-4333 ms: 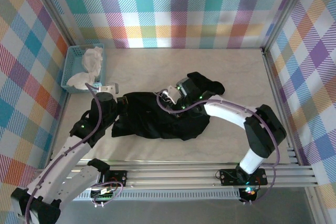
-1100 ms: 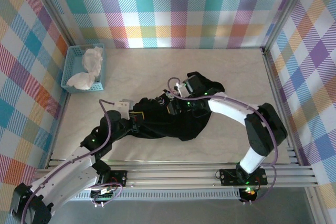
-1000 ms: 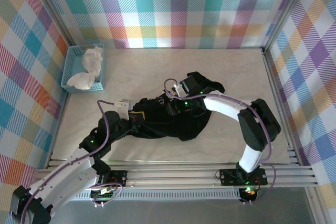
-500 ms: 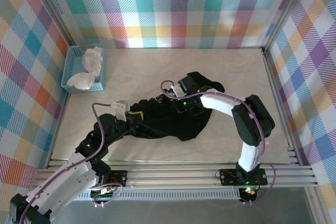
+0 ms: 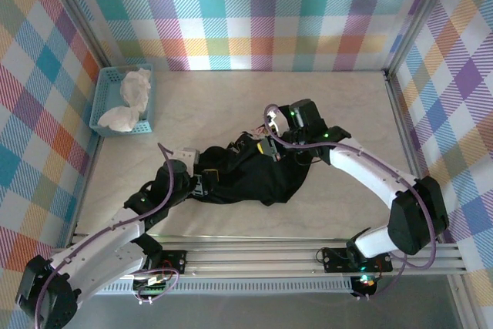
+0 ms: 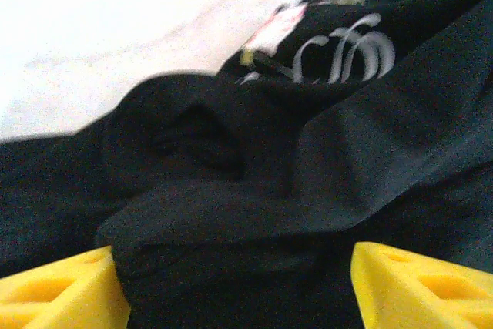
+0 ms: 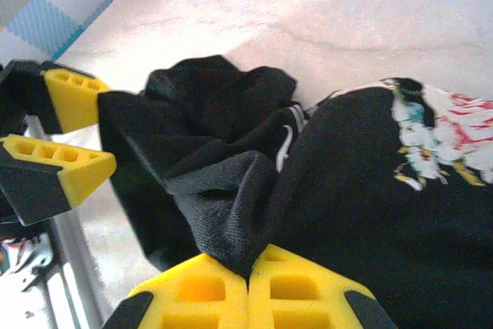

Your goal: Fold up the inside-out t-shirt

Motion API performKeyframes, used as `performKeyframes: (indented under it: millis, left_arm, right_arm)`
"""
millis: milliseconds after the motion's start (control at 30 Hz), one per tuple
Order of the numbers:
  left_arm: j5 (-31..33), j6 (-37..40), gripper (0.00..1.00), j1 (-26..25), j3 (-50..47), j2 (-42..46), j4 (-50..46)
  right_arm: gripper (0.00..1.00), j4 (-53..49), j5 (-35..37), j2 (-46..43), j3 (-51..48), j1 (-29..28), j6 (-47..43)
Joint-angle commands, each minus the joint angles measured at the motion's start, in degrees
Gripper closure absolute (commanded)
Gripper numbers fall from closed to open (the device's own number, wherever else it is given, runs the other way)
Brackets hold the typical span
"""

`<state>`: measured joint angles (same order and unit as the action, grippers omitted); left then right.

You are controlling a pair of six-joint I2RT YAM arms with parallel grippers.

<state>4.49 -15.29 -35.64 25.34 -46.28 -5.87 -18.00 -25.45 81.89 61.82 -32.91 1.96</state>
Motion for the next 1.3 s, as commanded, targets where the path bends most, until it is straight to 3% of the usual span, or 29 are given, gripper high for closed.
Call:
performKeyframes:
  millis: [0,233,433,567,700,833,900,967,1033,1100,1167,1267]
  left_arm:
    - [1.0,6.6,0.21,-2.5,4.5,-0.7,3.8]
    - [-5.8,17.7,0.13,-5.0,11.9,-12.0,3.2]
    - [-2.6,21.8,0.13,-5.8,15.5,-19.8,2.9]
    - [0.6,22.7,0.23,-5.8,17.4,-24.6,3.4]
    - [-0.7,23.6,0.33,-5.7,20.4,-30.8,3.7]
    - [0.4,20.3,0.62,-4.4,23.8,-34.7,4.0]
    - [-4.8,17.6,0.81,-3.1,25.2,-33.4,3.1]
    - [-14.0,13.1,0.96,-1.5,25.7,-30.4,2.4]
    - [-28.0,6.9,0.99,0.5,25.5,-27.6,3.2]
    - [-37.4,-0.6,1.00,1.7,25.0,-25.1,5.7]
    - [-40.8,-6.0,1.00,2.3,24.4,-23.1,6.9]
    - [-40.6,-10.0,1.00,3.3,25.3,-22.2,3.5]
  right_arm:
    - [1.00,1.5,-5.7,-1.8,-0.8,0.8,-1.3]
    - [1.00,1.3,-6.2,-2.1,-0.5,1.9,-0.5]
    - [1.00,1.2,-6.2,-2.2,-0.5,2.3,-0.5]
    - [1.00,1.4,-6.4,-2.5,-1.0,2.3,-0.6]
    - [1.00,2.3,-6.6,-2.8,-1.8,2.4,-0.7]
    - [1.00,3.5,-4.1,-4.0,-4.4,2.4,-1.6]
    - [1.00,3.9,2.7,-4.8,-6.4,2.4,-0.4]
    - [1.00,3.7,8.5,-5.5,-7.2,2.3,1.0]
    - [0.96,4.5,13.3,-6.2,-7.4,2.1,2.4]
    - [0.88,4.3,19.6,-6.1,-6.4,1.6,4.1]
    - [0.84,2.4,24.7,-5.2,-4.5,1.2,4.8]
    - [0.75,0.4,25.9,-5.4,-3.1,0.5,3.1]
